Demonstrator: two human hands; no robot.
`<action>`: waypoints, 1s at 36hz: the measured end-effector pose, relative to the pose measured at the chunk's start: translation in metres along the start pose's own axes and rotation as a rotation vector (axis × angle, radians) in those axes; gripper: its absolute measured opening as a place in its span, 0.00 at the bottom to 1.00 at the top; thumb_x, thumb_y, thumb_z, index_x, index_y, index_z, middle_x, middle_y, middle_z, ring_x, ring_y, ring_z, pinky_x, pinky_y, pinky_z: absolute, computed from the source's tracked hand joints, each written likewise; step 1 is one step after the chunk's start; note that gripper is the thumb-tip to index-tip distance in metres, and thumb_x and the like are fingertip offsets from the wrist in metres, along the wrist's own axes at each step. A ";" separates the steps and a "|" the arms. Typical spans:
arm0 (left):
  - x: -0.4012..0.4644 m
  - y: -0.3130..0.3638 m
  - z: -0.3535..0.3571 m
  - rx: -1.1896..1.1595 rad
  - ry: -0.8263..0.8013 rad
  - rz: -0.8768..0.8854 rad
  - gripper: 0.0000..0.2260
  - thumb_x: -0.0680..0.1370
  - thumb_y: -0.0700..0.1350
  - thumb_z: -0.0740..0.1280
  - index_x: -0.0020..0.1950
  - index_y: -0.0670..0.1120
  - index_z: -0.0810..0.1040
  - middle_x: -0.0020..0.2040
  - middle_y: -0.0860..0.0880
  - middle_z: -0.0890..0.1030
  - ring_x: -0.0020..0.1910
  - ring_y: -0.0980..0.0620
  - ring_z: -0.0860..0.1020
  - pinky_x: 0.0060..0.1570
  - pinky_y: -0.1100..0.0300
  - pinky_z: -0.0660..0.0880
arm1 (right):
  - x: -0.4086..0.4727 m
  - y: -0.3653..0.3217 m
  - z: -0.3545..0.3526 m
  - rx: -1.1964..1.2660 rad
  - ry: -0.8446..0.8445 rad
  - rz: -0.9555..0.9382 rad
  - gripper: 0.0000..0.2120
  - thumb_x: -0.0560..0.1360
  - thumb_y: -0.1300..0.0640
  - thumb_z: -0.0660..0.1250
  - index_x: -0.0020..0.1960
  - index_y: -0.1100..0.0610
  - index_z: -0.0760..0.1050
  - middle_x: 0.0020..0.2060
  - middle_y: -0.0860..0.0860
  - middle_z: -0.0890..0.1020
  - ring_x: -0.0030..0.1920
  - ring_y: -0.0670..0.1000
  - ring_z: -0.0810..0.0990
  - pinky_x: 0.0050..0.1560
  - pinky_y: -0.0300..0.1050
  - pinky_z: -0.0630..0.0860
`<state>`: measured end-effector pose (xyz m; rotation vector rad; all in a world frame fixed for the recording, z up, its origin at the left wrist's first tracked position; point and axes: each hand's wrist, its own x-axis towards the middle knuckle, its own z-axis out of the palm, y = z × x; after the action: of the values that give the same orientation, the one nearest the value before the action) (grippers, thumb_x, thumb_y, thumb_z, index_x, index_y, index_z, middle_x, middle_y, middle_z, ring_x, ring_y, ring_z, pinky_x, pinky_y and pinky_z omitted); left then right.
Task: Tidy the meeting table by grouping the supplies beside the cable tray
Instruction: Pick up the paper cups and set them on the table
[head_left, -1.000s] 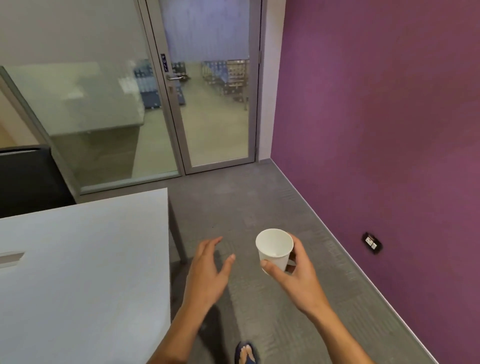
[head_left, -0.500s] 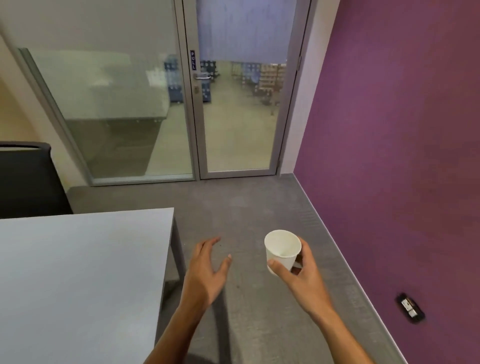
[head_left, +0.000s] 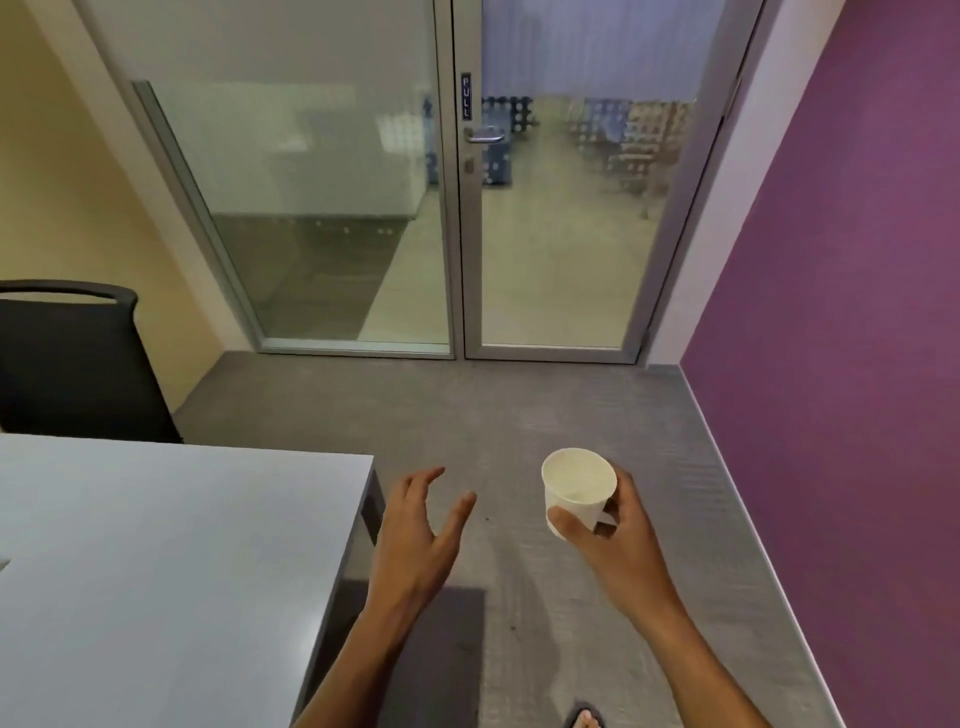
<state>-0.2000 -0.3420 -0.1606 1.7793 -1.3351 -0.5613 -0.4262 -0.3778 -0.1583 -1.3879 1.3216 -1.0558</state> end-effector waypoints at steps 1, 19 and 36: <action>0.013 0.003 0.008 0.001 0.016 -0.007 0.29 0.74 0.69 0.61 0.70 0.57 0.70 0.71 0.52 0.72 0.65 0.53 0.74 0.63 0.50 0.75 | 0.017 0.001 -0.004 0.000 -0.012 -0.002 0.32 0.68 0.47 0.80 0.64 0.30 0.67 0.57 0.27 0.76 0.56 0.31 0.76 0.44 0.31 0.78; 0.214 0.027 0.084 0.089 0.206 -0.169 0.29 0.75 0.66 0.61 0.70 0.52 0.72 0.66 0.52 0.72 0.62 0.55 0.74 0.62 0.54 0.74 | 0.287 -0.013 -0.010 0.015 -0.302 -0.046 0.29 0.66 0.45 0.78 0.63 0.36 0.70 0.53 0.33 0.80 0.54 0.37 0.79 0.48 0.37 0.80; 0.464 -0.079 0.017 0.093 0.392 -0.281 0.23 0.77 0.60 0.66 0.68 0.50 0.74 0.62 0.55 0.71 0.60 0.56 0.73 0.62 0.57 0.71 | 0.533 -0.059 0.182 0.006 -0.515 -0.116 0.32 0.65 0.45 0.77 0.65 0.34 0.69 0.54 0.31 0.80 0.53 0.35 0.79 0.47 0.29 0.76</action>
<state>-0.0114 -0.7729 -0.1782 2.0428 -0.8617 -0.2779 -0.2059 -0.8992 -0.1442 -1.6106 0.8679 -0.7040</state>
